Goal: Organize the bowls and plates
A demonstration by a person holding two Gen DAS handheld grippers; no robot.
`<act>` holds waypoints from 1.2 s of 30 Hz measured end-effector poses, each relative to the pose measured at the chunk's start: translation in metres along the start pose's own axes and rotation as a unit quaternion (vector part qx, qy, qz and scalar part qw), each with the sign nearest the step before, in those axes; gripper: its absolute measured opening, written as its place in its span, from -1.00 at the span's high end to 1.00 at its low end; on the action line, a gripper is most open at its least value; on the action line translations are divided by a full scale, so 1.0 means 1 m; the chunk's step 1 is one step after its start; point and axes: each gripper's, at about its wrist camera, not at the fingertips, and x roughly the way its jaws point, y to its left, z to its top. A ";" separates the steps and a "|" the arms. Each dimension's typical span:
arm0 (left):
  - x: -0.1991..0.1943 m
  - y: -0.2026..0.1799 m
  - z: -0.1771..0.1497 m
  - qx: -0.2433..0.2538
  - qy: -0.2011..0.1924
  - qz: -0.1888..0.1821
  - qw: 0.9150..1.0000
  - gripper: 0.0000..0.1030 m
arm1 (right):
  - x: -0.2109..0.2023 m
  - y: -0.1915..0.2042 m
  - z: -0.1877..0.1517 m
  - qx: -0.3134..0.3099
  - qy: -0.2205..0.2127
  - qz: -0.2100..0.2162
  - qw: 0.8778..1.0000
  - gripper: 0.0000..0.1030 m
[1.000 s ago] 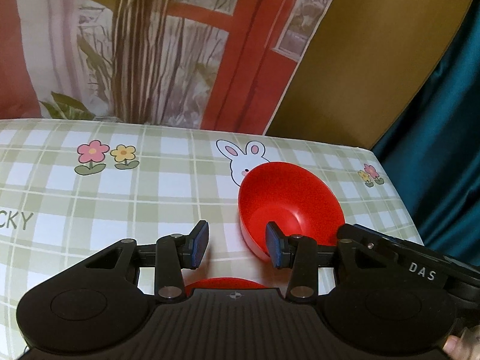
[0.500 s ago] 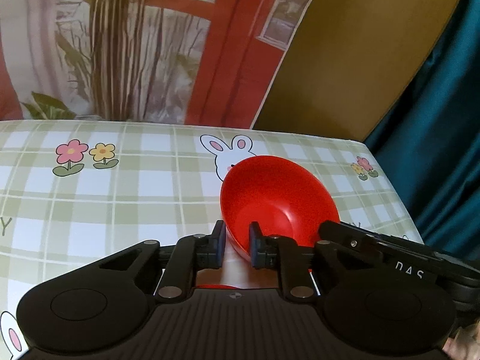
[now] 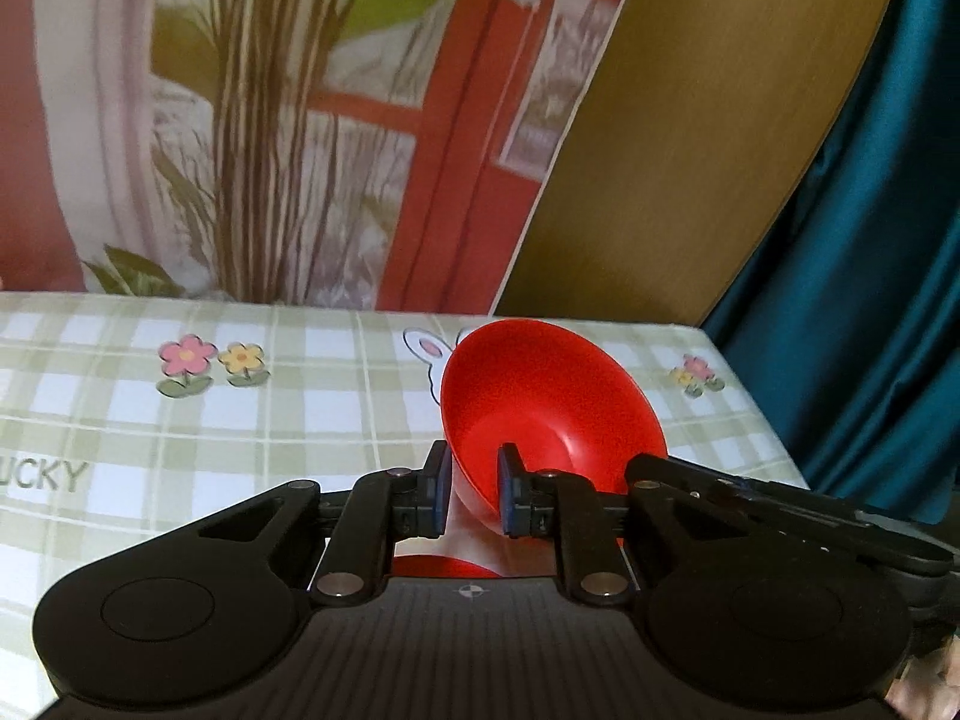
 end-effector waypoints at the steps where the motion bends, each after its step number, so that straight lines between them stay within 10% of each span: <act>1: -0.006 -0.001 0.000 0.000 -0.005 0.001 1.000 0.67 | -0.003 0.004 0.001 -0.002 -0.002 0.002 1.000 0.76; 26: -0.172 0.037 -0.010 -0.011 -0.075 0.068 0.995 0.66 | -0.053 0.132 -0.015 -0.056 -0.003 0.098 0.994 0.73; 36: -0.168 0.047 -0.023 -0.030 -0.054 0.062 0.996 0.66 | -0.056 0.132 -0.025 -0.058 0.016 0.093 0.994 0.73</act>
